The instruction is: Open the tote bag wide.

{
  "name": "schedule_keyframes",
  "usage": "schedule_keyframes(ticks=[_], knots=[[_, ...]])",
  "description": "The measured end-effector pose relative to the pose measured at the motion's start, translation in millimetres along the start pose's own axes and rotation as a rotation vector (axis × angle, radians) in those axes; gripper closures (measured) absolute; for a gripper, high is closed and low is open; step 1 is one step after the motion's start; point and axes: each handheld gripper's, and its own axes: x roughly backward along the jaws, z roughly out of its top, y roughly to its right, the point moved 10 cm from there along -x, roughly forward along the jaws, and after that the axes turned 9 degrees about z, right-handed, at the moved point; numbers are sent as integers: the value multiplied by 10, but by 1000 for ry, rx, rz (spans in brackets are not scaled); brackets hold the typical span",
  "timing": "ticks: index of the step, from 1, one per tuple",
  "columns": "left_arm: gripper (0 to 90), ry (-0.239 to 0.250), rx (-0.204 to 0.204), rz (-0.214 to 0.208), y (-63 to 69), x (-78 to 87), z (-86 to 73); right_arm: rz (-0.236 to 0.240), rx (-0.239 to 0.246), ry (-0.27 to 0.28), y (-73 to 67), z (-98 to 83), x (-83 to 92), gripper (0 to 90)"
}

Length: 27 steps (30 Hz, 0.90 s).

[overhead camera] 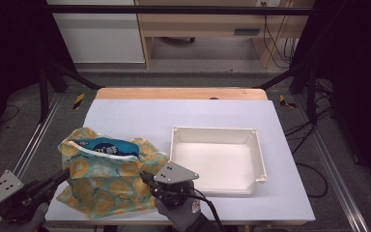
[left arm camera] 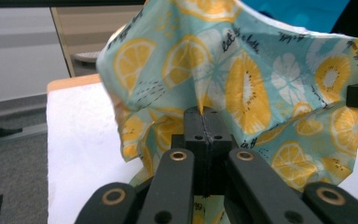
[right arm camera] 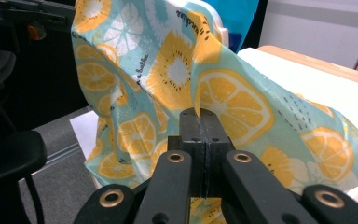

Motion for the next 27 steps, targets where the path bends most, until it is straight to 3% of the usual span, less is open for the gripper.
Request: schedule_keyframes(ticks=[6,10,13,16,20,25,27], knots=[[858,13,16,11,-42,8,37,-6,4,-2,15,-4,-42,900],[669,58,23,39,-94,72,203,-8,6,-2,19,6,-47,900],[611,90,17,41,-90,108,360,-10,4,-4,25,5,-54,900],[575,82,-4,35,-30,39,446,-10,4,-8,29,5,-67,900],[598,38,-22,52,3,-134,447,-12,10,-9,33,15,-70,900],[841,18,-37,99,-47,-147,418,-15,9,-2,48,33,-61,900],[898,27,-27,101,-71,-113,426,-12,11,4,38,55,-63,900]])
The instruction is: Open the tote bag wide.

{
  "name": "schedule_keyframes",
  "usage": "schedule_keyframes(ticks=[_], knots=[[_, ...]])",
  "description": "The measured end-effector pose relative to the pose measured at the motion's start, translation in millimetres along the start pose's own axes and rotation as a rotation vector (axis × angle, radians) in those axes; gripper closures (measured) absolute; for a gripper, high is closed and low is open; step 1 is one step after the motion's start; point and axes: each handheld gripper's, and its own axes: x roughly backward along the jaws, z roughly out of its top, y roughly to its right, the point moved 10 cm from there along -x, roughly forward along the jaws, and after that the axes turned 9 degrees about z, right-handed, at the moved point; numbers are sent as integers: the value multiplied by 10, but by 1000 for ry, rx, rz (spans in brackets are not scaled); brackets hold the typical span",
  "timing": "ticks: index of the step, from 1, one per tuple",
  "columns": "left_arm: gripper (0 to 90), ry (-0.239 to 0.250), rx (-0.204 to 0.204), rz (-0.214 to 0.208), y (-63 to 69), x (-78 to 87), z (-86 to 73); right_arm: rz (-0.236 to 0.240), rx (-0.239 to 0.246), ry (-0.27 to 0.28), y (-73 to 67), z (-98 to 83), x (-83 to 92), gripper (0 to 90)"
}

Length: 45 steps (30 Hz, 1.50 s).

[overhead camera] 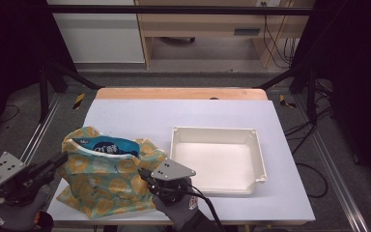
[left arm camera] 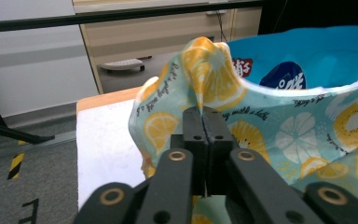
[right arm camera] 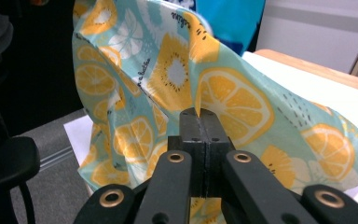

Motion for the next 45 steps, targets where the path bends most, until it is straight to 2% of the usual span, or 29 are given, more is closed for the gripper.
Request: schedule_keyframes(ticks=[5,10,18,22,26,29,38,45], knots=[[900,34,18,50,-114,81,31,12,28,16,-88,115,-57,900],[900,18,21,78,-180,128,-67,16,40,6,-132,161,-140,900],[900,-19,7,53,-116,121,-290,16,32,-10,-108,65,-129,900],[900,-49,9,41,-89,71,-430,18,13,-16,-94,-23,-121,900],[900,-84,16,33,-79,12,-556,18,-4,-34,-75,-144,-155,900],[899,-110,6,29,-68,-25,-641,16,-18,-43,-51,-228,-178,900],[899,-159,1,10,-40,-92,-879,15,-47,-77,-43,-470,-260,900],[899,-186,-7,2,-39,-134,-998,20,-66,-95,-39,-596,-309,900]])
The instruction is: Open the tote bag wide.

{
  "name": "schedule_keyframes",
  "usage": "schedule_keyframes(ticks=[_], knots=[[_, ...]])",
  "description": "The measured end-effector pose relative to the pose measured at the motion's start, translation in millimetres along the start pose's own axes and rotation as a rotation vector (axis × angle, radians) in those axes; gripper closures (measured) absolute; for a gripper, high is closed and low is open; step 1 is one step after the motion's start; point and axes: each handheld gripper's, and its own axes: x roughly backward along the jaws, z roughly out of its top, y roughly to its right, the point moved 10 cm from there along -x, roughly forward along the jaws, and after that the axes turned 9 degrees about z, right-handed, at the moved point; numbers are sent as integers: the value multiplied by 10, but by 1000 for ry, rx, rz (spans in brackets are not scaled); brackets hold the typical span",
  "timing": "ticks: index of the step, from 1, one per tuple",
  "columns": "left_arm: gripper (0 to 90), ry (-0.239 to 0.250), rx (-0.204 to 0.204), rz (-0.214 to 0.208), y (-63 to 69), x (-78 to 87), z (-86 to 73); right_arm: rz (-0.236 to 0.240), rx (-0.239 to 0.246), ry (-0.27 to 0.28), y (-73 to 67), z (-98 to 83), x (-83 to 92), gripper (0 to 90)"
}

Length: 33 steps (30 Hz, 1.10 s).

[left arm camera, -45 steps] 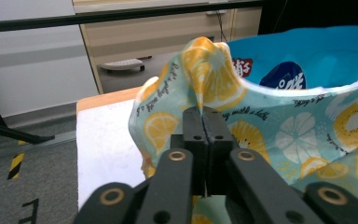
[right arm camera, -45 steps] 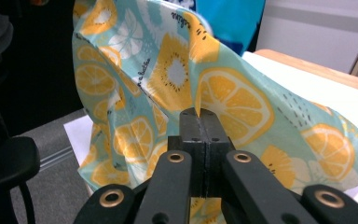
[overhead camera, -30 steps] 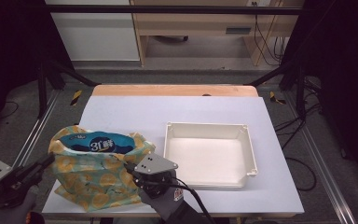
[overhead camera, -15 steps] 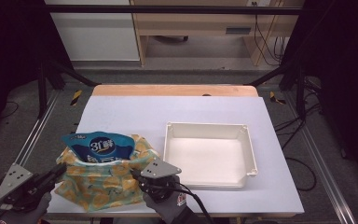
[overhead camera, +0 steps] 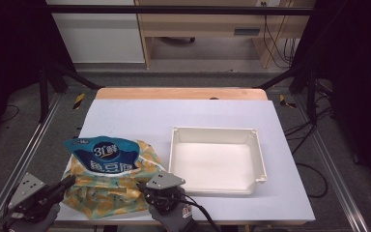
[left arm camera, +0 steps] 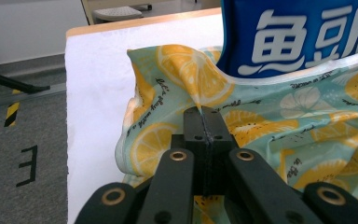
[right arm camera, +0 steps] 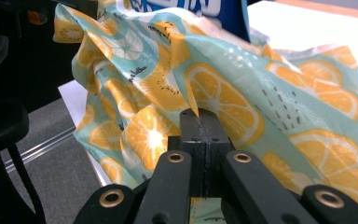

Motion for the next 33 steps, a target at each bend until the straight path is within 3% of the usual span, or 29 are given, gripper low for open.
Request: schedule_keyframes(ticks=[10,33], knots=[[899,-85,-32,-17,58,-137,-225,5,-31,-37,10,-229,-96,900],[894,-202,-103,-34,125,-318,-477,-3,-65,-139,52,-569,-272,900]])
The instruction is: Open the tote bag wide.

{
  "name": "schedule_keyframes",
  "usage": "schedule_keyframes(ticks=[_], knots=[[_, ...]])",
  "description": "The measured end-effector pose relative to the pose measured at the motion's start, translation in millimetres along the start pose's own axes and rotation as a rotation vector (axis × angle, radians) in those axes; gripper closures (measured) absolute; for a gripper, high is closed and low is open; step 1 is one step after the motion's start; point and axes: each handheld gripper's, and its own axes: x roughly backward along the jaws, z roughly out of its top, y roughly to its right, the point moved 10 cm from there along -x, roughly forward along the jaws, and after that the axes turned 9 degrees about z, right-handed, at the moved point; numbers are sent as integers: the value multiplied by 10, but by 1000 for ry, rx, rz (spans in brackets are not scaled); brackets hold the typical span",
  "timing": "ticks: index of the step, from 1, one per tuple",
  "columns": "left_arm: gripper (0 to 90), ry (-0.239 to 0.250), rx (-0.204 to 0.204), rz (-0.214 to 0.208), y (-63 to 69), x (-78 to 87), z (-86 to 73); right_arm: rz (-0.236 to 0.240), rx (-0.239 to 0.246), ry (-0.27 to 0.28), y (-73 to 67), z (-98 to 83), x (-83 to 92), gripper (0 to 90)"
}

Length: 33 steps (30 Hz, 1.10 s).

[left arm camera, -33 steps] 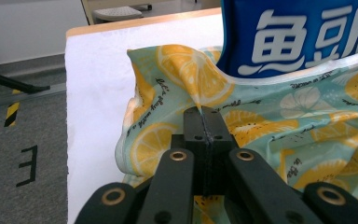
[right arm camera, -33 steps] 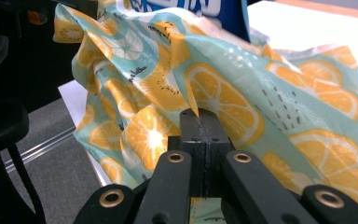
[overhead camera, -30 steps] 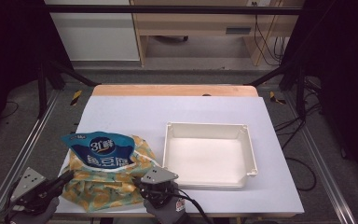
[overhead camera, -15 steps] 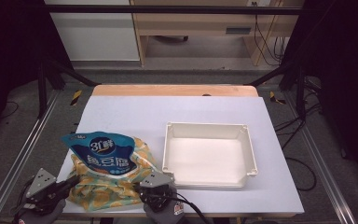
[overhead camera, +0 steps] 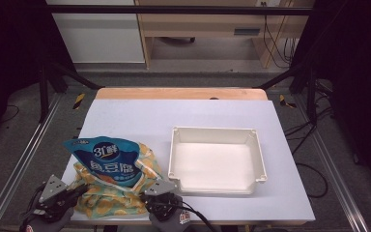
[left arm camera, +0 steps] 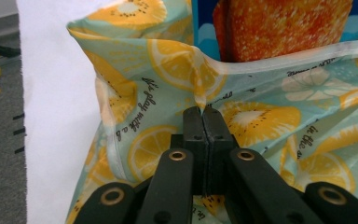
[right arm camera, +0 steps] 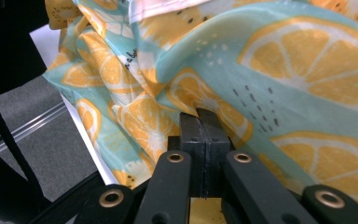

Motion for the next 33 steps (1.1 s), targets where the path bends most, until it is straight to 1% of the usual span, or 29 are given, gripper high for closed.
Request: schedule_keyframes(ticks=[4,5,6,7,9,10,13,14,16,17,18,20,22,23,26,29,33], knots=[[894,-15,-3,-9,23,-46,-24,-5,-4,-23,5,-45,-52,898],[894,-20,-12,-8,19,-50,-30,-5,-4,-23,5,-45,-52,898],[894,-23,-6,-13,31,-60,-34,-9,2,-28,10,-53,-59,897],[891,-35,-14,-13,29,-70,-48,-8,2,-32,7,-61,-65,895],[890,-38,-12,-15,34,-75,-50,-7,-1,-40,10,-86,-91,893],[890,-45,-20,-16,31,-77,-57,-7,-1,-40,10,-86,-91,891],[889,-48,-13,-17,39,-93,-60,-9,0,-43,16,-105,-110,889],[889,-54,-22,-17,33,-94,-66,-10,-1,-46,17,-113,-115,888],[888,-57,-15,-20,39,-107,-67,-14,2,-51,19,-122,-125,879],[889,-62,-19,-21,35,-108,-72,-7,5,-56,12,-128,-128,857],[889,-62,-19,-19,34,-113,-72,-7,5,-56,12,-128,-128,857],[892,-69,-25,-20,31,-114,-78,5,2,-54,-1,-120,-112,830],[894,-71,-23,-20,33,-118,-81,29,1,-41,-36,-92,-65,770],[894,-74,-23,-21,34,-120,-83,32,8,-31,-51,-73,-32,742],[895,-73,-19,-22,40,-126,-81,43,34,19,-111,25,102,661],[895,-83,-26,-25,42,-126,-90,47,51,70,-183,167,253,623],[896,-84,-28,-23,42,-131,-90,48,85,139,-283,424,445,611]])
